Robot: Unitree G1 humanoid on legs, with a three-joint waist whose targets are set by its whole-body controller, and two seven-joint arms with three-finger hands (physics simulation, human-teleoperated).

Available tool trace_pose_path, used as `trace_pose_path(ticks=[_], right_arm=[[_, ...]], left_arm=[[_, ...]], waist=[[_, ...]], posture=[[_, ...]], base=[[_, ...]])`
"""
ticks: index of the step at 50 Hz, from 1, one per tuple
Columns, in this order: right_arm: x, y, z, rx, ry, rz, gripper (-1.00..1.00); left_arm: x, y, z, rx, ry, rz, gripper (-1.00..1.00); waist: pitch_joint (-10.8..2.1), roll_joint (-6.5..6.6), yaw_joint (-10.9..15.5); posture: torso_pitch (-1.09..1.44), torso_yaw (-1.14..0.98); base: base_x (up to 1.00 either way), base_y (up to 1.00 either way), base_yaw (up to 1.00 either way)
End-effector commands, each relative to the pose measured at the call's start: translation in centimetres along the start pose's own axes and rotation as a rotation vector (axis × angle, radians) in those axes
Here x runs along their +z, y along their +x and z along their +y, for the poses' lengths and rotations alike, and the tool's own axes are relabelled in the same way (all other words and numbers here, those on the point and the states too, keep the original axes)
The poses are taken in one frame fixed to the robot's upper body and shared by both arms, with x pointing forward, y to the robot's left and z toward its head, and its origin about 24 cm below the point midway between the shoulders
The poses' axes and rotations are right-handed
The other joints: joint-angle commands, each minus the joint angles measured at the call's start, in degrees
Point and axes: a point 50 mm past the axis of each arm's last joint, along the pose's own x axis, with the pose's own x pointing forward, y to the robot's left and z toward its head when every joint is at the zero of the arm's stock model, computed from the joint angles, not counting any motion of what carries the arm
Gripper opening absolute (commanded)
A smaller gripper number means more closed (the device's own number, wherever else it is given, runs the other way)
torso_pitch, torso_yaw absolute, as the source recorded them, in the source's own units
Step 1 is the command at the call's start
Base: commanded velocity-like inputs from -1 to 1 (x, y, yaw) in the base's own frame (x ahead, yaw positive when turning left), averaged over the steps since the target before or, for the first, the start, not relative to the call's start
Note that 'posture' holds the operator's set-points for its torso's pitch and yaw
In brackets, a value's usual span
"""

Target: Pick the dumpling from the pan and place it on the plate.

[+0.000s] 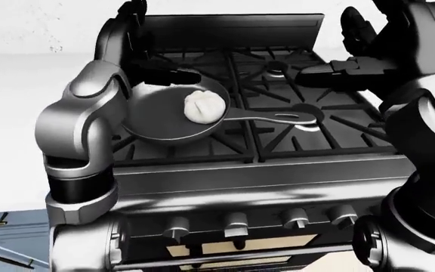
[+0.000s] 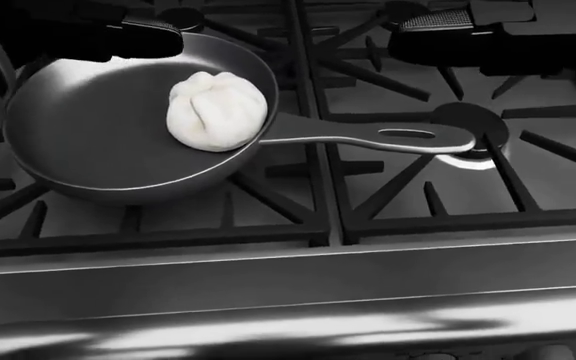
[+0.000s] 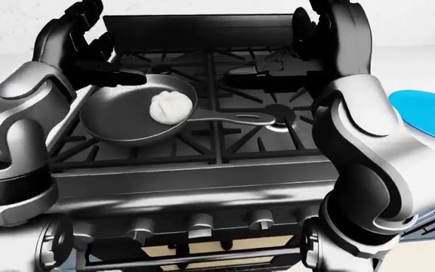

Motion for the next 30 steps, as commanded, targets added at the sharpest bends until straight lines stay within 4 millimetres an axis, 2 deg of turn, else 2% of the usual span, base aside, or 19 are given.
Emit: trace_pose_path(ticks=[1, 10, 14, 19, 30], right_arm=[[1.3, -0.2, 0.0, -0.002, 0.007, -0.074, 1.00], [1.9, -0.3, -0.3, -0.008, 0.012, -0.085, 1.00], [1.7, -0.3, -0.3, -0.008, 0.014, -0.081, 1.00], [1.7, -0.3, -0.3, -0.004, 0.014, -0.080, 1.00], [1.9, -0.4, -0.3, 0.000, 0.018, -0.085, 1.00]], left_arm=[[2.1, 0.1, -0.1, -0.027, 0.028, -0.091, 1.00], [2.5, 0.5, -1.7, -0.207, 0.073, -0.073, 1.00], [2.2, 0.7, -1.9, -0.290, 0.079, -0.054, 1.00], [2.2, 0.6, -1.8, -0.329, 0.085, -0.045, 1.00], [0.6, 1.2, -1.5, -0.354, 0.134, 0.008, 0.97]], waist=[[-1.46, -0.09, 0.0], [-1.55, -0.49, 0.1], [-1.47, -0.69, 0.2], [-1.61, -0.74, 0.2], [-1.65, -0.97, 0.4]], posture=[[0.00, 0.00], [0.00, 0.00], [0.00, 0.00], [0.00, 0.00], [0.00, 0.00]], base=[[0.00, 0.00, 0.00], [0.00, 0.00, 0.00], [0.00, 0.00, 0.00], [0.00, 0.00, 0.00], [0.00, 0.00, 0.00]])
